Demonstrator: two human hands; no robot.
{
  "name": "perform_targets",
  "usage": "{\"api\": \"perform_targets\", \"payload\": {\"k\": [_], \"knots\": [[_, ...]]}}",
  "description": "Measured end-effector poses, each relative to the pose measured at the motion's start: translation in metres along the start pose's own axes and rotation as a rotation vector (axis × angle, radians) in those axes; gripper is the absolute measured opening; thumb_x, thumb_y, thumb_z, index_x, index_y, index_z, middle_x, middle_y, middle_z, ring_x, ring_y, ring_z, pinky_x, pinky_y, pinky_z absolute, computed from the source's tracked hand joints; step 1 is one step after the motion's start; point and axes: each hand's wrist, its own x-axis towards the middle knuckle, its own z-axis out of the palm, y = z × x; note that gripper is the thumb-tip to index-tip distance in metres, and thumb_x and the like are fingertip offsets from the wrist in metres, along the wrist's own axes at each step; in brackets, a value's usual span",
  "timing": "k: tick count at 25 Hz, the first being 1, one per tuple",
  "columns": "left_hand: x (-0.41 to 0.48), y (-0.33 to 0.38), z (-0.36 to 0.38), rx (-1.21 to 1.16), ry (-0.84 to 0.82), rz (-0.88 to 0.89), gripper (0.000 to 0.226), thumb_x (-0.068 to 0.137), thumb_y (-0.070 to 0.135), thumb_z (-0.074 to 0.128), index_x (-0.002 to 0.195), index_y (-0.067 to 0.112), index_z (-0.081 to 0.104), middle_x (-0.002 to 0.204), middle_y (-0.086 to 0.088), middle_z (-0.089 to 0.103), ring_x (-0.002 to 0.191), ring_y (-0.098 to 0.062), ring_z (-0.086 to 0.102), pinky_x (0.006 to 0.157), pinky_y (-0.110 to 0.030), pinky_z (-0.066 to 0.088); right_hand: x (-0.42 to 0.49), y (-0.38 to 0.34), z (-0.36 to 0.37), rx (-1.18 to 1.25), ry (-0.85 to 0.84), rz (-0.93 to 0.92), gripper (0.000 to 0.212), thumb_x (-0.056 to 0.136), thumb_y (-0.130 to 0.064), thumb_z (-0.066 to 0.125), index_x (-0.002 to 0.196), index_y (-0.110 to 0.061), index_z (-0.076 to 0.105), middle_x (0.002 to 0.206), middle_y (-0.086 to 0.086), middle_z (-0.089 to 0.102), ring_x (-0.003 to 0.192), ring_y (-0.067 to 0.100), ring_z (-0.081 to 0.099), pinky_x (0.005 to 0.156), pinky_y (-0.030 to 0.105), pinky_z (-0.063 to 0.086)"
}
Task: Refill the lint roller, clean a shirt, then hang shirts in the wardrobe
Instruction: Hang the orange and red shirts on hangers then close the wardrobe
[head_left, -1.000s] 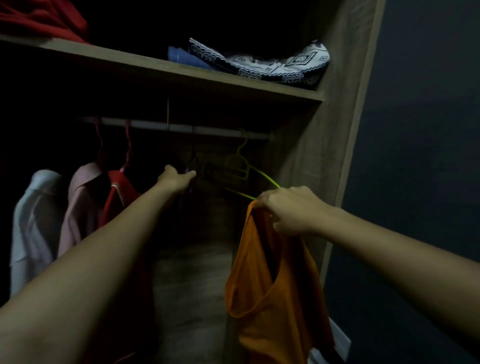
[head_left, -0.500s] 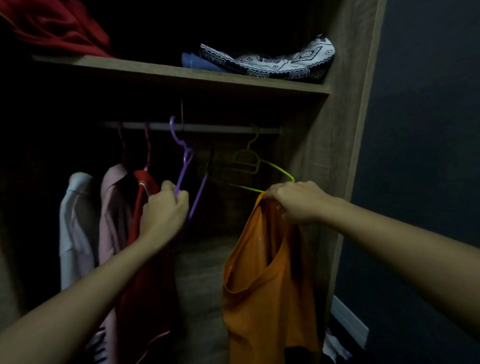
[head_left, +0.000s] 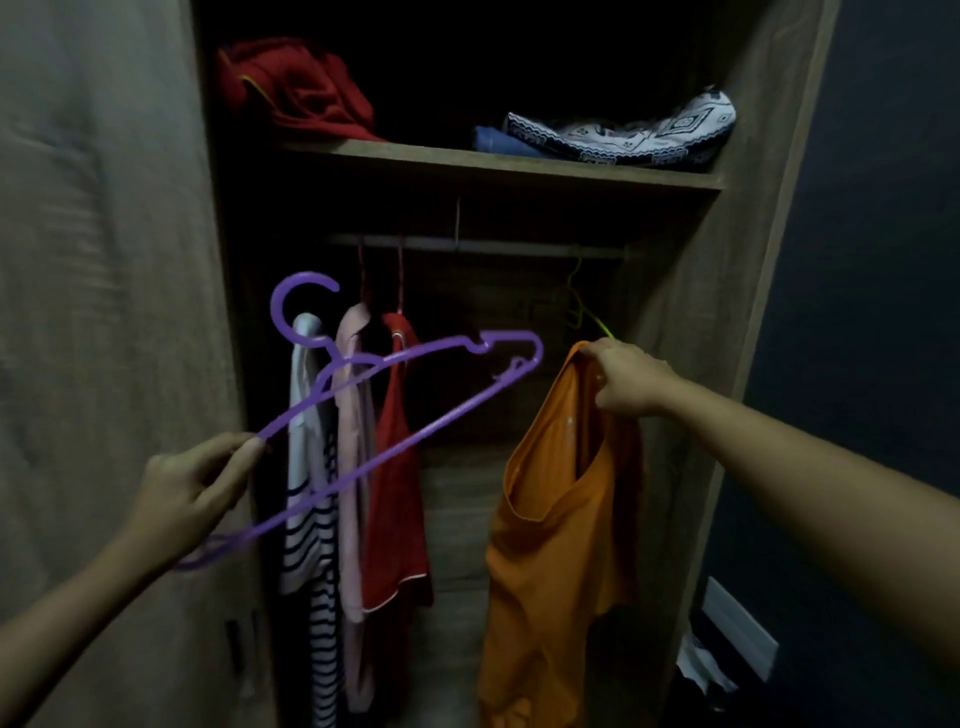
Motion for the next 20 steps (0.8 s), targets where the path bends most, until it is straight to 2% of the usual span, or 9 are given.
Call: {"api": "perform_targets", "payload": {"k": [2,4,7,10,12,14,16,18,20], "knots": [[-0.015,0.006,-0.018,-0.004,-0.028,0.043,0.069,0.085,0.069,0.035,0.078,0.010,0.069,0.063,0.015,0.059,0.041,-0.001,0.045,0.045,-0.012,0.035,-0.010,-0.011,-0.003,0.074,0.031,-0.006,0.064,0.075,-0.005,0.057,0.136,-0.013,0.040,0.141,0.012,0.039,0.130,0.029,0.039,0.099,0.041,0.039],[-0.024,0.018,-0.020,-0.013,-0.055,0.097,0.066,0.086,0.067,0.035,0.077,0.012,0.069,0.059,0.023,0.057,0.041,0.004,0.045,0.046,-0.010,0.034,-0.023,-0.033,-0.006,0.098,0.037,-0.058,0.069,0.073,-0.007,0.060,0.138,-0.012,0.036,0.144,0.011,0.038,0.132,0.028,0.038,0.106,0.043,0.037],[-0.023,0.047,-0.004,-0.074,-0.074,0.196,0.051,0.089,0.062,0.037,0.079,0.022,0.067,0.057,0.025,0.055,0.043,0.005,0.048,0.048,-0.010,0.035,-0.049,-0.076,-0.007,0.049,0.096,-0.298,0.069,0.072,-0.018,0.060,0.137,-0.016,0.038,0.141,0.005,0.043,0.127,0.026,0.043,0.105,0.041,0.036],[-0.020,0.066,0.010,-0.114,-0.054,0.199,0.038,0.091,0.059,0.035,0.081,0.031,0.059,0.059,0.007,0.057,0.044,-0.012,0.053,0.047,-0.018,0.039,-0.070,-0.089,-0.012,-0.142,0.407,-0.520,0.053,0.078,-0.047,0.043,0.122,-0.019,0.053,0.121,0.003,0.061,0.103,0.023,0.061,0.075,0.031,0.046],[-0.019,0.074,0.014,0.034,0.002,0.177,0.040,0.092,0.059,0.030,0.085,0.030,0.056,0.056,0.000,0.058,0.049,-0.016,0.057,0.049,-0.028,0.043,-0.076,-0.080,-0.015,-0.278,0.521,-0.598,0.055,0.087,-0.056,0.028,0.106,-0.018,0.062,0.099,0.003,0.067,0.074,0.023,0.066,0.050,0.026,0.042],[-0.022,0.082,0.017,0.278,0.132,0.121,0.038,0.094,0.053,0.033,0.100,0.026,0.059,0.084,-0.006,0.066,0.075,-0.026,0.061,0.062,-0.035,0.044,-0.079,-0.076,-0.012,-0.309,0.508,-0.639,0.055,0.090,-0.053,0.023,0.095,-0.015,0.063,0.087,0.005,0.067,0.060,0.025,0.064,0.040,0.026,0.038],[-0.039,0.100,0.026,0.295,0.239,0.150,0.030,0.091,0.037,0.045,0.114,0.021,0.054,0.109,-0.008,0.053,0.093,-0.027,0.050,0.074,-0.038,0.041,-0.083,-0.079,-0.006,-0.327,0.513,-0.678,0.053,0.091,-0.050,0.024,0.092,-0.015,0.063,0.082,0.005,0.066,0.057,0.025,0.063,0.041,0.024,0.034],[-0.073,0.119,0.043,0.181,0.148,0.347,0.030,0.093,0.038,0.043,0.115,0.020,0.052,0.104,-0.005,0.044,0.089,-0.021,0.046,0.073,-0.033,0.043,-0.086,-0.079,-0.002,-0.306,0.541,-0.698,0.052,0.091,-0.049,0.024,0.093,-0.014,0.063,0.083,0.005,0.066,0.058,0.025,0.064,0.041,0.024,0.036],[-0.111,0.131,0.059,0.136,-0.140,0.340,0.039,0.093,0.053,0.035,0.119,0.030,0.050,0.101,0.002,0.038,0.085,-0.011,0.045,0.072,-0.027,0.048,-0.091,-0.080,-0.007,-0.242,0.562,-0.695,0.052,0.091,-0.050,0.024,0.096,-0.015,0.062,0.086,0.005,0.066,0.063,0.025,0.064,0.042,0.029,0.042]]}}
